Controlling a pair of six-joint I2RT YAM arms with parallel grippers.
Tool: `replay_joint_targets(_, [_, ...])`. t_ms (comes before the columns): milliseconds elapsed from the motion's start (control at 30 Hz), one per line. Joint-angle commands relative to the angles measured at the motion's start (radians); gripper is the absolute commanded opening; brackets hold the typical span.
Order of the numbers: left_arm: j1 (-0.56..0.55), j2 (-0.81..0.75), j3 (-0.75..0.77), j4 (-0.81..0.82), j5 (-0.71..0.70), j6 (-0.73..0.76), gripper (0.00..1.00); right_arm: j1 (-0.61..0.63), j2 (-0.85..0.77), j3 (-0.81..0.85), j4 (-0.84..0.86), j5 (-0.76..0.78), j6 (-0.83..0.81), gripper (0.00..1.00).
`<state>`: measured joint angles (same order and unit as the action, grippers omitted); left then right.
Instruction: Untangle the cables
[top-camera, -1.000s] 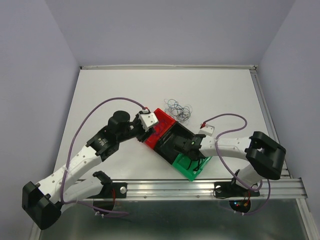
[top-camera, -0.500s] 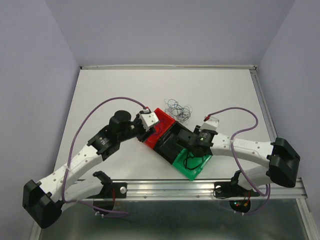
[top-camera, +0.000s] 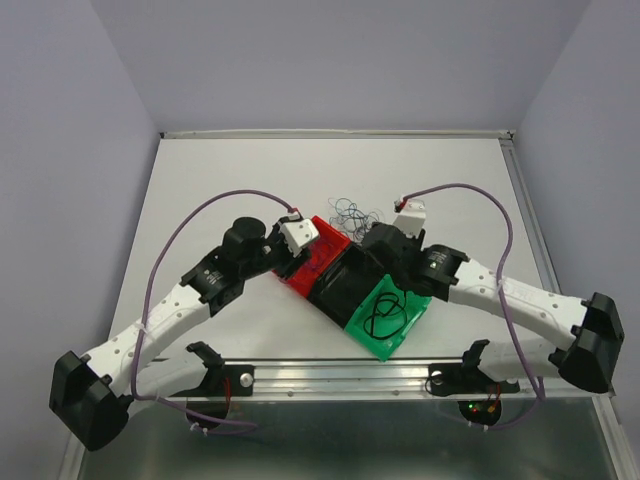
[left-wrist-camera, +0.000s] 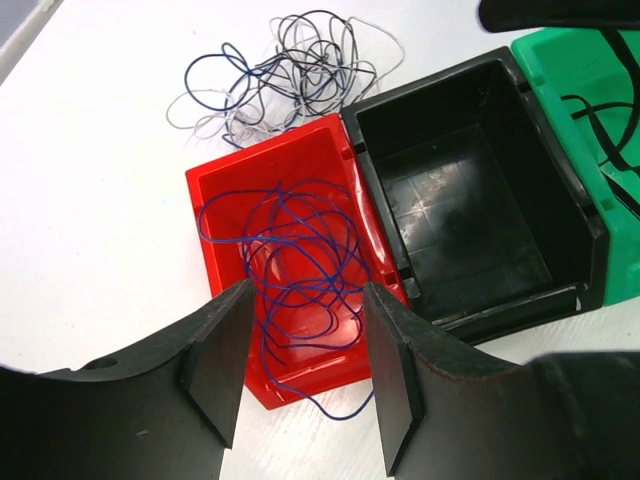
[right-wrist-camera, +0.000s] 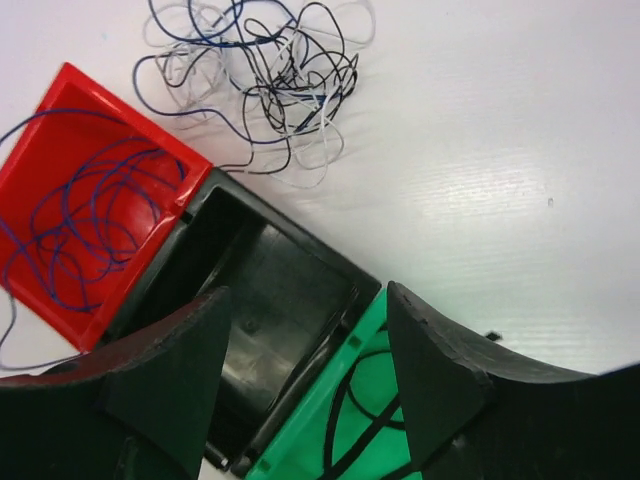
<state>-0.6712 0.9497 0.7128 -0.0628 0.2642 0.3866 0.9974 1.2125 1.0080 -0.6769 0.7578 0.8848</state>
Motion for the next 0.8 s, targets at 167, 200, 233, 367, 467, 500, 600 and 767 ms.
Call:
replay_joint_targets(167, [0.105, -0.038, -0.015, 0.107, 0.009, -0.017, 0.59, -0.348, 0.257, 0.152, 0.331, -0.349, -0.383, 0.63])
replay_joint_targets(200, [0.122, -0.04, -0.024, 0.119, 0.01, -0.02, 0.59, -0.367, 0.275, 0.164, 0.35, -0.366, -0.389, 0.63])
replay_joint_targets(233, [0.128, -0.042, -0.027, 0.127, 0.001, -0.028, 0.59, -0.388, 0.298, 0.17, 0.367, -0.386, -0.408, 0.62])
replay_joint_targets(367, [0.15, -0.049, -0.045, 0.147, 0.01, -0.04, 0.59, -0.439, 0.418, 0.233, 0.412, -0.449, -0.425, 0.58])
replay_joint_targets(467, [0.153, -0.063, -0.05, 0.15, 0.006, -0.043, 0.59, -0.463, 0.519, 0.265, 0.415, -0.498, -0.417, 0.57])
replay_joint_targets(500, [0.154, -0.065, -0.052, 0.152, 0.006, -0.045, 0.59, -0.467, 0.53, 0.268, 0.419, -0.52, -0.417, 0.57])
replay_joint_targets(600, [0.157, -0.072, -0.053, 0.152, 0.003, -0.046, 0.59, -0.468, 0.565, 0.274, 0.435, -0.532, -0.42, 0.57])
replay_joint_targets(767, [0.16, -0.062, -0.052, 0.152, 0.009, -0.043, 0.59, -0.477, 0.601, 0.303, 0.436, -0.532, -0.445, 0.28])
